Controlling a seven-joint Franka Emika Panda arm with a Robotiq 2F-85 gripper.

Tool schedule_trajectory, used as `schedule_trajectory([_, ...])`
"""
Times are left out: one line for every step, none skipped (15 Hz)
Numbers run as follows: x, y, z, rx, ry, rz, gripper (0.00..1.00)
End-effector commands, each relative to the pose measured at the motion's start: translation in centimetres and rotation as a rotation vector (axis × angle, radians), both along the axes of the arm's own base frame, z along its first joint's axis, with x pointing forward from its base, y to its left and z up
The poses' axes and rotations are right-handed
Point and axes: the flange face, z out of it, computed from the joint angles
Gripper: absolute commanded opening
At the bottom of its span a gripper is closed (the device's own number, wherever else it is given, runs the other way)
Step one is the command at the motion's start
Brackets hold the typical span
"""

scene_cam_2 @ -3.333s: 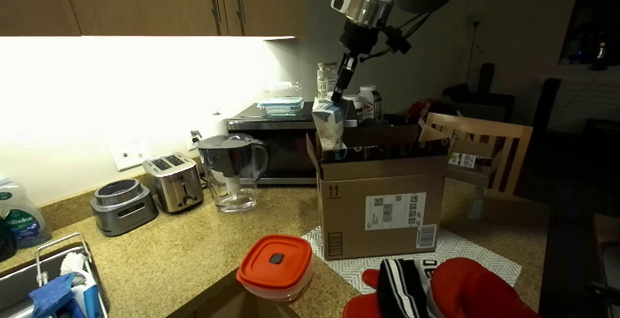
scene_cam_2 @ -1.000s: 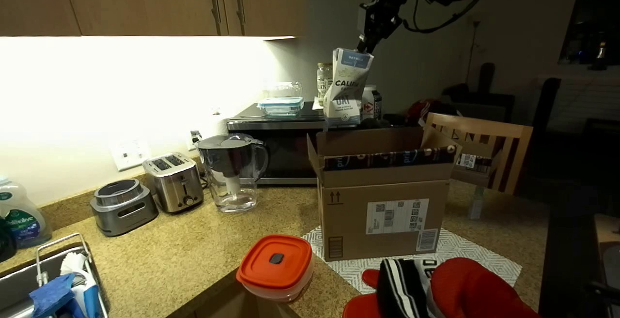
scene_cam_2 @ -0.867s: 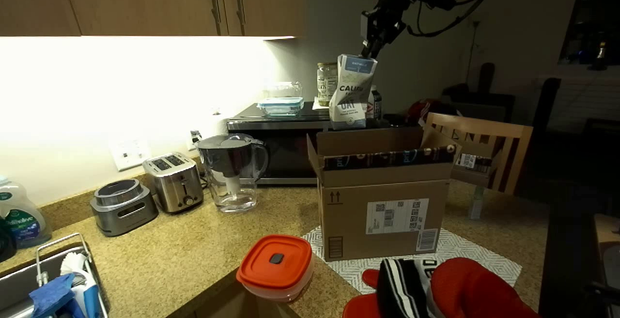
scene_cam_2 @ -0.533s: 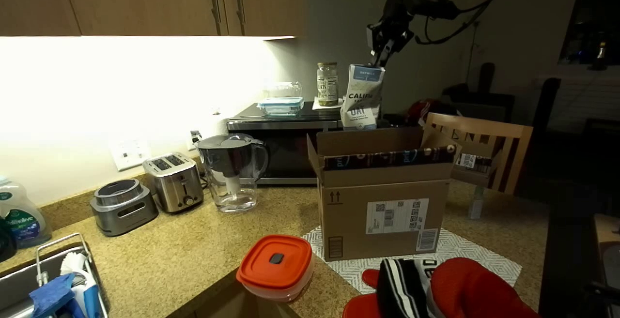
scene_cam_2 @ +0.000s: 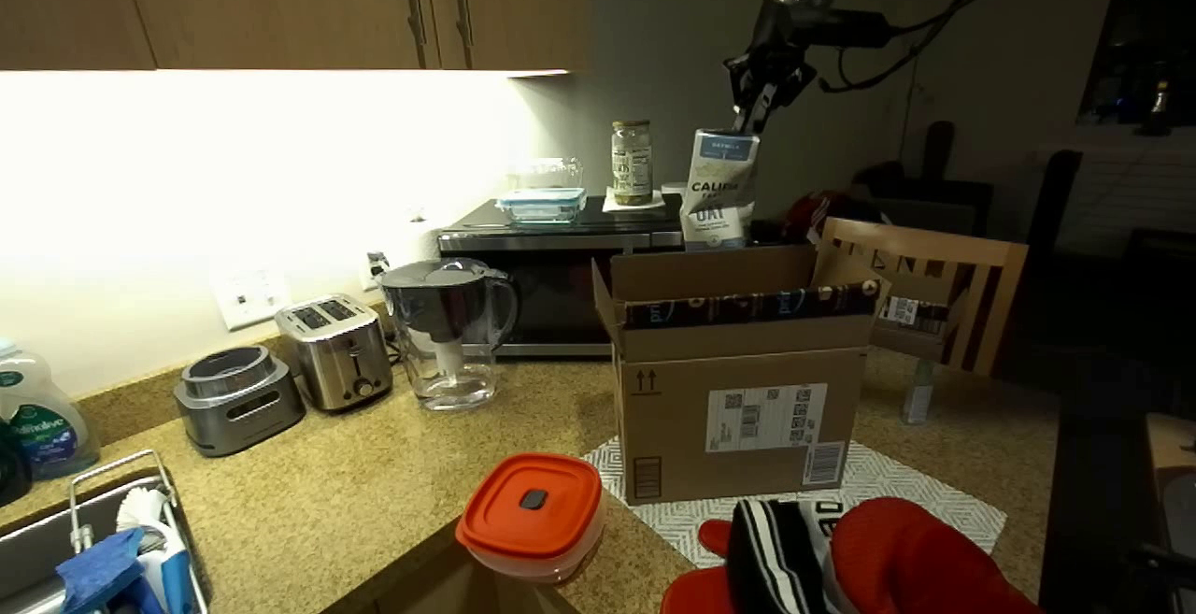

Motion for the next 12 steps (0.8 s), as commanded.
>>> schedule_trajectory([-0.4, -1.3, -1.7, -0.038, 0.02, -0.07, 0.07])
schedule_trajectory([-0.5, -1.7, -2.3, -0.049, 0.031, -0.084, 0.07])
schedule_trajectory([-0.5, -2.0, -3.1, -0.058, 0.047, -0.098, 0.07])
schedule_trajectory([-0.6, -2.3, -3.8, -0.064, 0.063, -0.107, 0.07])
schedule_trajectory([-0.6, -2.7, -4.5, -0.067, 0.082, -0.121, 0.07])
schedule_trajectory([-0.7, -3.0, -5.3, -0.066, 0.103, -0.131, 0.07])
schedule_trajectory([-0.7, -3.4, -6.0, -0.065, 0.121, -0.141, 0.07])
schedule_trajectory([-0.7, -4.0, -6.6, -0.059, 0.139, -0.152, 0.07])
schedule_trajectory([-0.7, -4.6, -7.1, -0.059, 0.154, -0.164, 0.07])
schedule_trajectory([-0.7, -5.4, -7.5, -0.06, 0.165, -0.17, 0.07])
schedule_trajectory([-0.6, -6.1, -7.8, -0.064, 0.172, -0.17, 0.07])
schedule_trajectory([-0.6, -7.0, -8.2, -0.067, 0.176, -0.182, 0.07])
